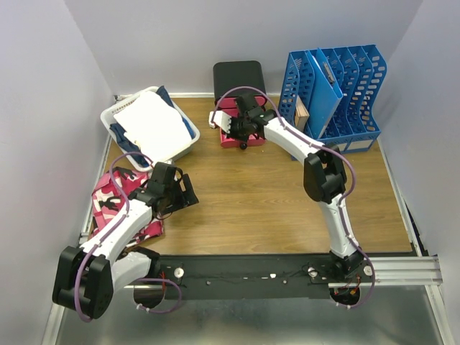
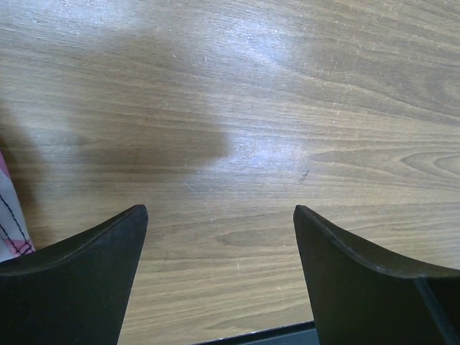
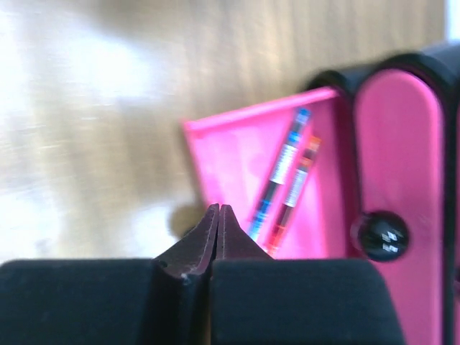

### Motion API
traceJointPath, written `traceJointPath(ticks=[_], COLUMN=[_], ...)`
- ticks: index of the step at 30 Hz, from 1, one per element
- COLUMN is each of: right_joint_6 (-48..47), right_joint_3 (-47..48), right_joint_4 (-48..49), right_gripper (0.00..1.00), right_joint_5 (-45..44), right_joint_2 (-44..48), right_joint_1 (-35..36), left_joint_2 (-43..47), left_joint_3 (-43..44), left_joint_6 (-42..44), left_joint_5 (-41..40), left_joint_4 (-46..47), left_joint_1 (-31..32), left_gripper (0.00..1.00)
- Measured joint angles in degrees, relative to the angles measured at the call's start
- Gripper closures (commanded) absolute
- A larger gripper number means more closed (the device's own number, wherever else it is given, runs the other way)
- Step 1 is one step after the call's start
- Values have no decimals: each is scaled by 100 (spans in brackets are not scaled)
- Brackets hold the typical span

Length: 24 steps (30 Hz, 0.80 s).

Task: Organize the desk

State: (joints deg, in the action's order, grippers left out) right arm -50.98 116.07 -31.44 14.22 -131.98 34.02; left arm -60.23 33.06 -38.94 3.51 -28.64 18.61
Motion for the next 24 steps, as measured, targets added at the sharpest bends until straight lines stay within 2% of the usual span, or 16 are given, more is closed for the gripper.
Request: traceJointPath(ticks=[6,9,15,24], right_joint_6=[-243,-404,-435,-280], right_joint_3=[-208,-356,-402,-313], right_joint_4=[-546,-730,-664,219], right_gripper=[99,100,99,98], right_joint_5=[841,977,824,46], right_joint_2=[195,197,127,-319], right_joint_1=[0,0,2,0], left_joint_2=[-66,-79,-103,-136], left_joint_3=[0,0,0,0], left_joint_6=[11,13,15,15], left_joint_5=[17,20,22,26], left_joint_4=[28,28,33,35], left_joint_1=[0,0,0,0], left_gripper=[9,9,9,9])
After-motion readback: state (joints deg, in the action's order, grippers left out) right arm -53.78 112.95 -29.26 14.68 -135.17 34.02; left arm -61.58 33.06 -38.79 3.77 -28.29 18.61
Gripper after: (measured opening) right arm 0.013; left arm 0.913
